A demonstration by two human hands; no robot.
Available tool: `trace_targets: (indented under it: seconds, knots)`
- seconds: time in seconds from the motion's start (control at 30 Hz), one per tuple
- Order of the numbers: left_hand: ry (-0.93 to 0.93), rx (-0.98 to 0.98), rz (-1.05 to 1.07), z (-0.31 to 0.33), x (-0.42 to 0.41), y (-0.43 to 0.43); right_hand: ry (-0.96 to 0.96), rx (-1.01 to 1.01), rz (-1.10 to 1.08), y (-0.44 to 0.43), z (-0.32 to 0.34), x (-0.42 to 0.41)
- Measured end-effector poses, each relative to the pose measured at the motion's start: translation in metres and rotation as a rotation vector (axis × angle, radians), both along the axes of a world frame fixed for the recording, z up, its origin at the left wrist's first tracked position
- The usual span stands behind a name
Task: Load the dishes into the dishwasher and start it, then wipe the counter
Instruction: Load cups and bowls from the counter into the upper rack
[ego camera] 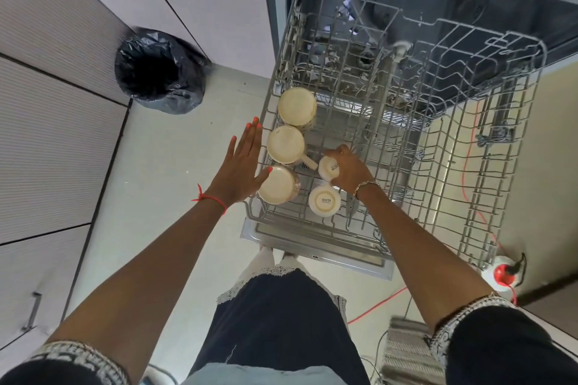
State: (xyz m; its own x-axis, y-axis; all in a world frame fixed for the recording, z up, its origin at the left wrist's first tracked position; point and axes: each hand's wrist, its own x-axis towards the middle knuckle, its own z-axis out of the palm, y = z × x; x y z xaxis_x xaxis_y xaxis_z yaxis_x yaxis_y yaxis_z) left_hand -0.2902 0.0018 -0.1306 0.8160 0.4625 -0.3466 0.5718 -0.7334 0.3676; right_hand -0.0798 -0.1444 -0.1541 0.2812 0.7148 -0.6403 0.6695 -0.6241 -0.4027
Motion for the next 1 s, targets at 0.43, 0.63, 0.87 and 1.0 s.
trace_targets:
  seconds: [0.43, 0.63, 0.87, 1.0]
  knots:
    - [-0.011, -0.010, 0.052, 0.000, 0.004, -0.005, 0.066, 0.006, 0.017, -0.004, -0.013, 0.004]
    - [-0.008, -0.010, 0.074, 0.002, 0.005, -0.007, 0.057, 0.006, 0.010, -0.007, -0.009, 0.003]
    - [0.028, -0.001, 0.056, 0.014, 0.004, -0.007, 0.072, 0.000, -0.017, -0.009, -0.001, 0.007]
    - [0.040, 0.029, 0.032, 0.033, -0.004, -0.001, 0.057, 0.103, -0.041, 0.003, 0.025, 0.006]
